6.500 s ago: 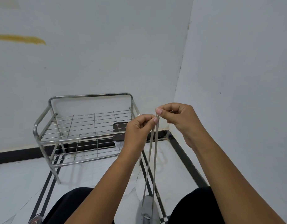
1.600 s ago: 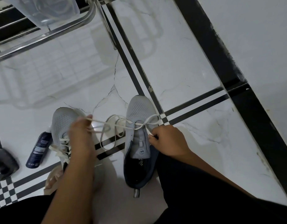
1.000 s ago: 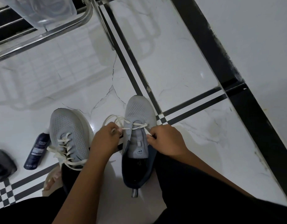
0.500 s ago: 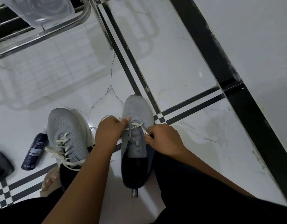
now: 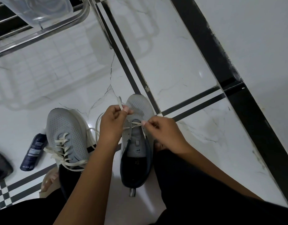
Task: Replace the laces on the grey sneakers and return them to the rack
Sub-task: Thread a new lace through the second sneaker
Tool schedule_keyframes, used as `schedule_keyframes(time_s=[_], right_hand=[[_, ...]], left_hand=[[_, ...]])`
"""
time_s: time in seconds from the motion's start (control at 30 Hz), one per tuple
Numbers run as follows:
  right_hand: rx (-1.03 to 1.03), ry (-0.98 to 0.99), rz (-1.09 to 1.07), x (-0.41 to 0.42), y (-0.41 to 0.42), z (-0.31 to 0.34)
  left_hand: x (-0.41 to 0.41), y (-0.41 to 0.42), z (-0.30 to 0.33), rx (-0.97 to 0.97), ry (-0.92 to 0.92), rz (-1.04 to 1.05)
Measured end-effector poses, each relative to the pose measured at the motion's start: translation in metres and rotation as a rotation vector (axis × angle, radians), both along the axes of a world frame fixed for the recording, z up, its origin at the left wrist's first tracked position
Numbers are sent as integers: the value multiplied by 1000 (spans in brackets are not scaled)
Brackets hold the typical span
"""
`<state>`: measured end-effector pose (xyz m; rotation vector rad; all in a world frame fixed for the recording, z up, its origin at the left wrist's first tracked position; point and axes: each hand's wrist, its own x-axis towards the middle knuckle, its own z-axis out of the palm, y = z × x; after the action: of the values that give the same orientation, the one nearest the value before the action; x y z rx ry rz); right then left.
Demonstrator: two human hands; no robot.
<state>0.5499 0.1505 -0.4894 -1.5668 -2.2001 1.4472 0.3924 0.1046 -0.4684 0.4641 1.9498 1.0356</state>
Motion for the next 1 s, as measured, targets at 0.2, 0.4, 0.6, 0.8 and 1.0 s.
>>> schedule_keyframes(time_s=[0.2, 0.4, 0.6, 0.8, 1.0], right_hand=[[-487, 336, -342, -23, 42, 35], [-816, 578, -456, -31, 60, 40], [-849, 813, -642, 16, 85, 39], [-771, 920, -838, 61, 96, 31], [-534, 675, -811, 76, 92, 26]], left_hand=[[-3, 10, 18, 114, 75, -324], [0, 9, 16, 25, 118, -416], [-14, -13, -2, -154, 216, -248], [-36, -44, -42, -329, 97, 140], [-37, -50, -45, -454, 140, 174]])
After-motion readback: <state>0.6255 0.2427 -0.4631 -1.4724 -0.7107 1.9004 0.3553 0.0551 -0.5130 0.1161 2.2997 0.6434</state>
